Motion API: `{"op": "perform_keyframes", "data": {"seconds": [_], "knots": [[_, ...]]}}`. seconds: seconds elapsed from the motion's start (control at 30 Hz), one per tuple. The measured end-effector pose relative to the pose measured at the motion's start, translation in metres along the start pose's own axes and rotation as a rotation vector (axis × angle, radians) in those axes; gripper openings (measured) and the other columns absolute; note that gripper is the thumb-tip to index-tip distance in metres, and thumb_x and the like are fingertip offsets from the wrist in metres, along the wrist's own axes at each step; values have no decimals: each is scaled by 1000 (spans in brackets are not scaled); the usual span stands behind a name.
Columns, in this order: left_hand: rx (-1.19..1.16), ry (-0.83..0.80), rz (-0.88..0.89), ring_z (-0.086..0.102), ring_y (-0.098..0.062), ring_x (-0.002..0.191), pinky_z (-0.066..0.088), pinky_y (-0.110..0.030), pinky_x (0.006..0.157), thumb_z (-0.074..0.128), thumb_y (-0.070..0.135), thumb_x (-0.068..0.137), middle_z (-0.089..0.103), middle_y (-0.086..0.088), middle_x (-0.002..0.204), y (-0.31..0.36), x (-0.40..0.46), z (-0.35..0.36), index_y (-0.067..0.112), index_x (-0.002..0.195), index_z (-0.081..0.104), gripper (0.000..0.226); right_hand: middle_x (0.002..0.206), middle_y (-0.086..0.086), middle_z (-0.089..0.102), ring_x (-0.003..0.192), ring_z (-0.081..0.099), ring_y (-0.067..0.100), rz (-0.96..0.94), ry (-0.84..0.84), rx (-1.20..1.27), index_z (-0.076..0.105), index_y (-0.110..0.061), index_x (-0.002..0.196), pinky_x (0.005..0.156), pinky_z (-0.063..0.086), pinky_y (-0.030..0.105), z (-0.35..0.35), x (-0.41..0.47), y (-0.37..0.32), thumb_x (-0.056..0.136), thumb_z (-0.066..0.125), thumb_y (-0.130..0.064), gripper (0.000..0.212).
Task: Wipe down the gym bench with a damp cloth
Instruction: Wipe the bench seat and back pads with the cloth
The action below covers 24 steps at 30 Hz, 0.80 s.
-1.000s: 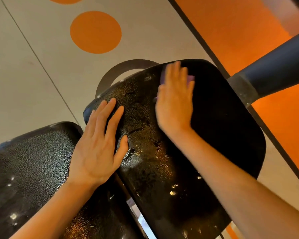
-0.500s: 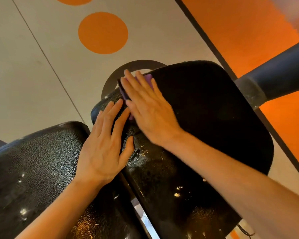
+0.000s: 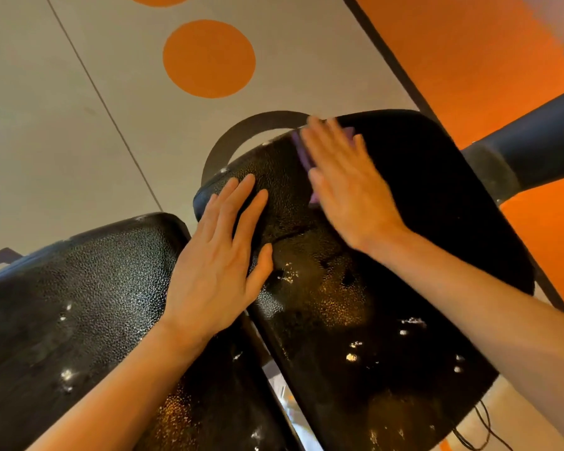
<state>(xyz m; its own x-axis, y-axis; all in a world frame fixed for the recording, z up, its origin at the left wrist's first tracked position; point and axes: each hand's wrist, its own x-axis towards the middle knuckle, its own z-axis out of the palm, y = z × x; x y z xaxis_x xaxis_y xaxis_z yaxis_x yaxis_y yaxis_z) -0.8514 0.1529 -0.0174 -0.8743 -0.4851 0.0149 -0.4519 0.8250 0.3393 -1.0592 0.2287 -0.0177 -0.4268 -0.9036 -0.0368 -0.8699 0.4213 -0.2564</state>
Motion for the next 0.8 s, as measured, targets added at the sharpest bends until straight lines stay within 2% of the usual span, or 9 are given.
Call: {"op": "perform_keyframes", "data": {"seconds": [0.07, 0.1, 0.2, 0.27, 0.4, 0.47, 0.6, 0.67, 0.8], "knots": [[7, 12, 11, 16, -23, 150, 14, -36, 123, 40, 40, 99, 23, -9, 159, 0, 0, 1, 10, 151, 29, 61, 162, 3, 8, 149, 1, 18, 229, 37, 80, 13, -17, 152, 121, 8, 48, -1, -5, 3, 103, 23, -27, 52], [5, 10, 7, 15, -22, 150, 12, -35, 123, 41, 39, 99, 23, -8, 159, 0, 0, 1, 10, 151, 29, 61, 162, 3, 7, 149, 0, 18, 245, 47, 118, 12, -17, 152, 121, 7, 49, 1, -24, -12, 102, 23, -27, 52], [-31, -2, -6, 14, -20, 151, 7, -31, 123, 40, 39, 99, 21, -6, 160, 0, 1, -3, 11, 151, 29, 60, 162, 0, 3, 150, -3, 18, 27, -80, 49, 10, -19, 153, 121, 9, 47, 4, -115, -54, 100, 25, -26, 56], [-66, -18, -2, 13, -20, 151, 7, -32, 124, 40, 38, 99, 22, -6, 160, 0, 2, -6, 10, 151, 29, 60, 162, 0, 3, 150, -3, 17, -15, -136, 24, 10, -18, 153, 121, 12, 47, 1, -138, -53, 100, 26, -27, 56], [-80, -33, -10, 14, -21, 151, 13, -37, 123, 42, 36, 97, 22, -7, 160, -3, -9, -16, 10, 151, 28, 62, 161, 6, 8, 149, 1, 22, 205, 28, 86, 14, -15, 152, 121, 6, 45, 7, -32, -62, 101, 18, -37, 56], [-53, -35, -33, 15, -23, 150, 14, -40, 123, 44, 34, 96, 22, -8, 159, -7, -22, -23, 10, 151, 28, 62, 161, 8, 10, 149, 4, 25, 237, 56, 60, 15, -14, 152, 121, 7, 46, 9, -5, -65, 101, 19, -35, 55], [-19, -42, -107, 15, -25, 150, 7, -37, 124, 42, 36, 96, 24, -11, 159, -24, -55, -33, 9, 150, 30, 62, 161, 3, 10, 149, 1, 17, 10, -67, 65, 17, -15, 151, 122, 2, 39, 7, -81, -51, 102, 24, -29, 52], [-1, -51, -138, 15, -25, 151, 6, -36, 125, 41, 39, 96, 26, -11, 157, -32, -66, -32, 7, 150, 31, 63, 161, 1, 10, 149, 1, 15, -25, -88, 35, 16, -16, 151, 122, 2, 37, 7, -89, -38, 102, 22, -31, 51], [24, -42, -144, 16, -24, 150, 8, -36, 124, 41, 40, 96, 31, -12, 155, -36, -69, -27, 5, 148, 33, 64, 161, 8, 11, 149, 5, 24, 306, 70, 51, 16, -13, 151, 122, 5, 45, 10, -19, -69, 101, 20, -31, 53]]}}
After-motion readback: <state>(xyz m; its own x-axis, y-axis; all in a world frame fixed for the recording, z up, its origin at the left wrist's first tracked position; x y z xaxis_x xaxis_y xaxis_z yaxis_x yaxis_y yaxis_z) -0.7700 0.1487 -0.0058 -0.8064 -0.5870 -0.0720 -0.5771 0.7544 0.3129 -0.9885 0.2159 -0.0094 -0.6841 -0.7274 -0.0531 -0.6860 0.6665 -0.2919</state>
